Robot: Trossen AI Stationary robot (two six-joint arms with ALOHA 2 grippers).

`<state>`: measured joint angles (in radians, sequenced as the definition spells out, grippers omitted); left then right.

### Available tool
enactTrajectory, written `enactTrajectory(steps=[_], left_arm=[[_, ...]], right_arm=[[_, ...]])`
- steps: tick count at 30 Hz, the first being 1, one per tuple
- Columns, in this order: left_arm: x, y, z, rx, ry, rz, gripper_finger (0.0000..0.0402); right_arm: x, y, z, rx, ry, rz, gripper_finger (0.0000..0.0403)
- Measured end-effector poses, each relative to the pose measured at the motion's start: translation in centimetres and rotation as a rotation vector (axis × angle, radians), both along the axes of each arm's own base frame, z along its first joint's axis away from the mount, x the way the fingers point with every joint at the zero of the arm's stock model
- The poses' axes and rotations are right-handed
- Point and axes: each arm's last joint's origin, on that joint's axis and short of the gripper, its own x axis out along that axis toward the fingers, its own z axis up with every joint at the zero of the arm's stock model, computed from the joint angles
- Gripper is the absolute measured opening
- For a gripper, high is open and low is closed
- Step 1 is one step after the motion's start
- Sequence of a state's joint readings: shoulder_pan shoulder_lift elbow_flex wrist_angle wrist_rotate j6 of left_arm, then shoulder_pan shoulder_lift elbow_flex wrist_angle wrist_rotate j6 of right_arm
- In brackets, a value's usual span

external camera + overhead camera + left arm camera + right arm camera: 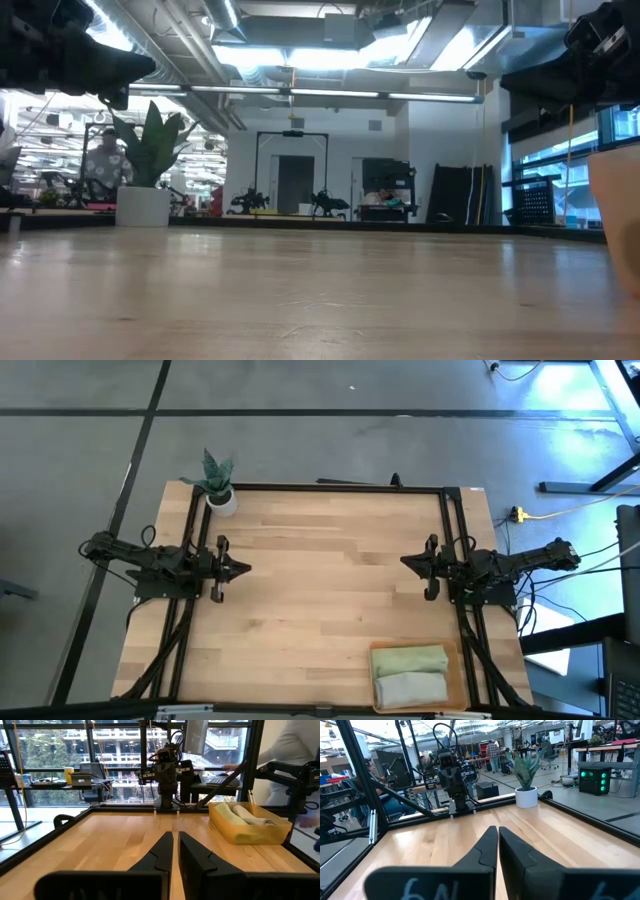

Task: Roll microfiber towels into tight, uniform cylinder then place into a basket
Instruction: Return to Home Position

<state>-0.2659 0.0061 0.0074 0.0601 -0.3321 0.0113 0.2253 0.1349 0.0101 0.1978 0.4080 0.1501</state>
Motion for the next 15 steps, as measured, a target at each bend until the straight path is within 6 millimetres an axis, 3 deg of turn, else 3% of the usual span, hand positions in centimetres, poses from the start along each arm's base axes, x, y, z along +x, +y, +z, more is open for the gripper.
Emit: enactTrajectory(steps=[15], left_arm=[[0.0,0.0,0.0,0.0,0.0,0.0,0.0009]], right_arm=[[0.0,0.0,0.0,0.0,0.0,0.0,0.0019]])
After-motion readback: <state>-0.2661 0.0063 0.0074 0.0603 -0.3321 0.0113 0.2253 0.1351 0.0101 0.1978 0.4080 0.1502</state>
